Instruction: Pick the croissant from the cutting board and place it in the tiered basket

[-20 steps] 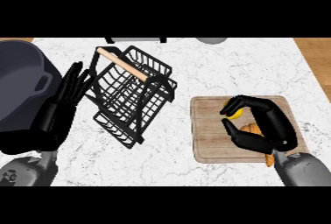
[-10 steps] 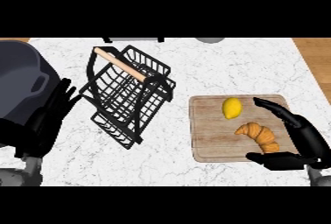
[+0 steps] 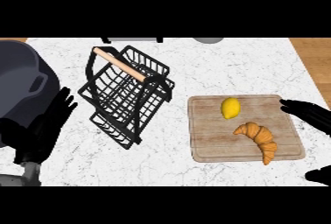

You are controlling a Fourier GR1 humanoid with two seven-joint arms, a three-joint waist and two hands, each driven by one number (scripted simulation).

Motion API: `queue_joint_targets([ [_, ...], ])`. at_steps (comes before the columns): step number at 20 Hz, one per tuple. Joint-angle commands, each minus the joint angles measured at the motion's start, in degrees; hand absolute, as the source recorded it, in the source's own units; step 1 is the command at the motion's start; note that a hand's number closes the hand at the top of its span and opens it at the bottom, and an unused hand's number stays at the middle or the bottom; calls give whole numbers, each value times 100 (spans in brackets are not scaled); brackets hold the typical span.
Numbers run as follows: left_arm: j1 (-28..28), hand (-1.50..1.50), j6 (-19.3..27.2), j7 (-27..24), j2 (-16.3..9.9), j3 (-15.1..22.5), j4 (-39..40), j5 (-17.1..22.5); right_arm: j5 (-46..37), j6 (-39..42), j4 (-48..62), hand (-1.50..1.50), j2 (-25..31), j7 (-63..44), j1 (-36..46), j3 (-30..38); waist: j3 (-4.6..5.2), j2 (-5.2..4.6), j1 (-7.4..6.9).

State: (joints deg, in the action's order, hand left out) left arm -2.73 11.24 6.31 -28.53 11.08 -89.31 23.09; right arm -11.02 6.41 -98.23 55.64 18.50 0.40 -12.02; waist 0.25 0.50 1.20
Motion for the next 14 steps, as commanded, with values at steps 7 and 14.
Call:
queue_joint_targets([
  [7, -344, 0, -19, 119, 301, 37, 298, -294, -885, 1005, -1905, -150, 269, -2395, -245, -669, -19, -46, -80],
  [14, -366, 0, -453, 135, 287, -364, 287, -304, -1930, 894, -1202, -150, -870, -2720, -144, -978, -24, -54, -134],
])
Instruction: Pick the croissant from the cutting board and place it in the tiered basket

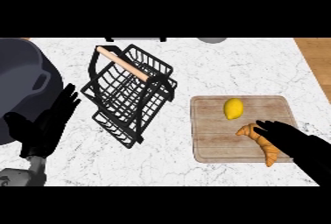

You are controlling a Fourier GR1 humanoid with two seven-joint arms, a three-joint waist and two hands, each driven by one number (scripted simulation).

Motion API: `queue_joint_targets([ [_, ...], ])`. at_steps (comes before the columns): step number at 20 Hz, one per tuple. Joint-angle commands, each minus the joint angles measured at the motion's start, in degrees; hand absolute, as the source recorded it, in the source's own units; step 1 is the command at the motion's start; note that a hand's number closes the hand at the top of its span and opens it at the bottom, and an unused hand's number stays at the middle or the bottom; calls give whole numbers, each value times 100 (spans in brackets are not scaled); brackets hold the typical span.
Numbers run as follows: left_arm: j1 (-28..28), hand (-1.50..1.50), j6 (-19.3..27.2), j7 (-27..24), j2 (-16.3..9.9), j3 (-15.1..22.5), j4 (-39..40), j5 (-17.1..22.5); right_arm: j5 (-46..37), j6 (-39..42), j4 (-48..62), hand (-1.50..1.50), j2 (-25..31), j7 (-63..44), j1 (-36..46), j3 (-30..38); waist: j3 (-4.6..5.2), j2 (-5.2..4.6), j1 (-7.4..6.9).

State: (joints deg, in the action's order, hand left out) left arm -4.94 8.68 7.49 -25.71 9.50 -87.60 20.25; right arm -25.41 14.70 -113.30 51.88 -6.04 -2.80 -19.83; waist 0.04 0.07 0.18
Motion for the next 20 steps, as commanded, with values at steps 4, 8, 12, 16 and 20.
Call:
queue_joint_targets([
  [4, 145, 0, -432, -272, 15, -378, 167, -94, -838, 32, 943, -150, -715, 7, 213, -41, -4, -11, -32],
  [8, 73, 0, -310, 295, 143, -390, -276, -160, -1438, -295, 1990, -150, -1388, 384, 620, -190, -7, -11, -60],
  [12, 212, 0, -469, 169, 286, -484, -155, -356, -2068, -822, 1771, -150, -1573, 546, -33, -193, -6, -4, -11],
  [16, 467, 0, -362, 279, 540, -418, -584, -558, -2177, -854, 2316, -150, -1711, 934, 377, 242, -6, -2, -38],
  [20, 231, 0, -576, 379, 498, -743, -310, -554, -2359, -920, 2672, -150, -1694, 1279, 430, 585, -5, -2, -22],
])
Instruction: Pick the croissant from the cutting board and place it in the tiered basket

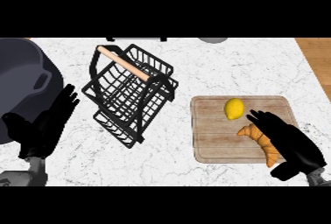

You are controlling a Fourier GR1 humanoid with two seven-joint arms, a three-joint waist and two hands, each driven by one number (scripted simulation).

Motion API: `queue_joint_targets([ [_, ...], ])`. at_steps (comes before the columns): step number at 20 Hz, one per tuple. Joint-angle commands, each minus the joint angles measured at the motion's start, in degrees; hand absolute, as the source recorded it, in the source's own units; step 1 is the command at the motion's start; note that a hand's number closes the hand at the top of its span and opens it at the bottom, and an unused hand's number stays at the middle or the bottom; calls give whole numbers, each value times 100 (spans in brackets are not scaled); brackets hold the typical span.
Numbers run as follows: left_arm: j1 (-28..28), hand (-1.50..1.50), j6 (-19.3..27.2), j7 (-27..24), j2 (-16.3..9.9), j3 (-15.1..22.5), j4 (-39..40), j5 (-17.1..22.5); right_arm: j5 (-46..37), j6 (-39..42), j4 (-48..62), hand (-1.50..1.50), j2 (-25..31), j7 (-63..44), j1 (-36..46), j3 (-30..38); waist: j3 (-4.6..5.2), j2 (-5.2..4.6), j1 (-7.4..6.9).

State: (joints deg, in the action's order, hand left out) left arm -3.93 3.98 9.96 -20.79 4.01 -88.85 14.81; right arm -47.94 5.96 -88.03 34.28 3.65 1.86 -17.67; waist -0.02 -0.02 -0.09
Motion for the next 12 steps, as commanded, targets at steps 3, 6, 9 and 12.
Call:
queue_joint_targets([
  [3, -221, 0, -317, 87, 20, -423, 100, -2, -245, 221, 199, -150, -69, 362, 42, 398, 3, 3, 13],
  [6, -93, 0, -229, 237, 140, -209, -99, -129, -437, 732, 640, 150, -263, 169, 356, 69, 2, 0, -20],
  [9, -202, 0, -444, -1, 75, -377, 291, -87, -798, 435, 1157, 150, -195, 597, 345, -92, 1, -7, -20],
  [12, -178, 0, -153, 481, 256, -148, -306, -320, -1093, 110, 952, 150, -170, 802, 144, -120, -1, 5, -7],
])
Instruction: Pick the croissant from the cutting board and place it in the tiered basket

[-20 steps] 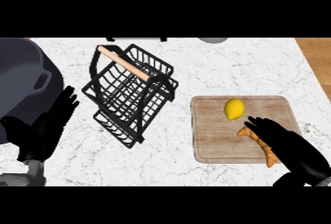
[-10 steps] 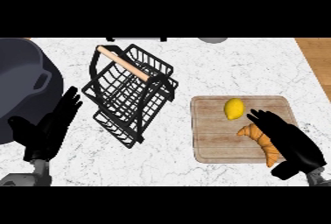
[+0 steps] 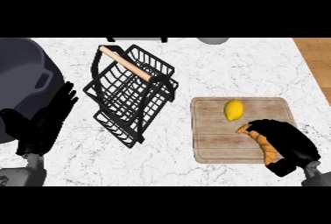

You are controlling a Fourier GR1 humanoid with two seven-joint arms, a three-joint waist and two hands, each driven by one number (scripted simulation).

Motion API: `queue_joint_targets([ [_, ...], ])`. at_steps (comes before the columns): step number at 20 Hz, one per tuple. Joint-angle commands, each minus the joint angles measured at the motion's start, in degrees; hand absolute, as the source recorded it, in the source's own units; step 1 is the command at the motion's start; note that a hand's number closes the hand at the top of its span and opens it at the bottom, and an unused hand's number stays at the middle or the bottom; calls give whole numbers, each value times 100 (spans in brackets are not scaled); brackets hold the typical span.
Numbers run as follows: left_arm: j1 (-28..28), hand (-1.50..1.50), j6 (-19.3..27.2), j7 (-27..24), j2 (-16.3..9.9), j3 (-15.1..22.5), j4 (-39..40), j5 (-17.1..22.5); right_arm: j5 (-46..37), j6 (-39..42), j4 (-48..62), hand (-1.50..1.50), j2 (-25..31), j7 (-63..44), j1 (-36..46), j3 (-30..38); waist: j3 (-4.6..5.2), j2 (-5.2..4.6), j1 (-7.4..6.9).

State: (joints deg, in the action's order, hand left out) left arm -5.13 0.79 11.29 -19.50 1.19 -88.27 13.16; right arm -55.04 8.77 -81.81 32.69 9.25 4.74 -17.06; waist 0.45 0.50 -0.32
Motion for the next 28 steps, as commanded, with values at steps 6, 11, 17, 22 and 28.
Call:
queue_joint_targets([
  [6, 49, 0, -36, 101, 211, -121, -132, -168, -809, -461, 344, 150, -97, 443, 37, -9, -45, -51, 28],
  [11, 229, 0, 62, 77, 139, -232, -254, -161, -964, -991, -496, 150, -971, -1468, -1064, 211, -36, 8, 255],
  [17, 432, 0, 44, 18, 97, -285, -251, -189, -1519, -1626, -1997, 150, -1799, -3353, -2064, 438, -25, 39, 369],
  [22, 284, 0, 59, 108, 173, -212, -219, -198, -1490, -2405, -3725, 150, -2696, -3463, -2382, -259, -35, 42, 368],
  [28, 300, 0, -21, 143, 221, -151, -372, -200, -2445, -1929, -5558, 150, -2956, -3986, -2782, -1553, -37, -9, 136],
])
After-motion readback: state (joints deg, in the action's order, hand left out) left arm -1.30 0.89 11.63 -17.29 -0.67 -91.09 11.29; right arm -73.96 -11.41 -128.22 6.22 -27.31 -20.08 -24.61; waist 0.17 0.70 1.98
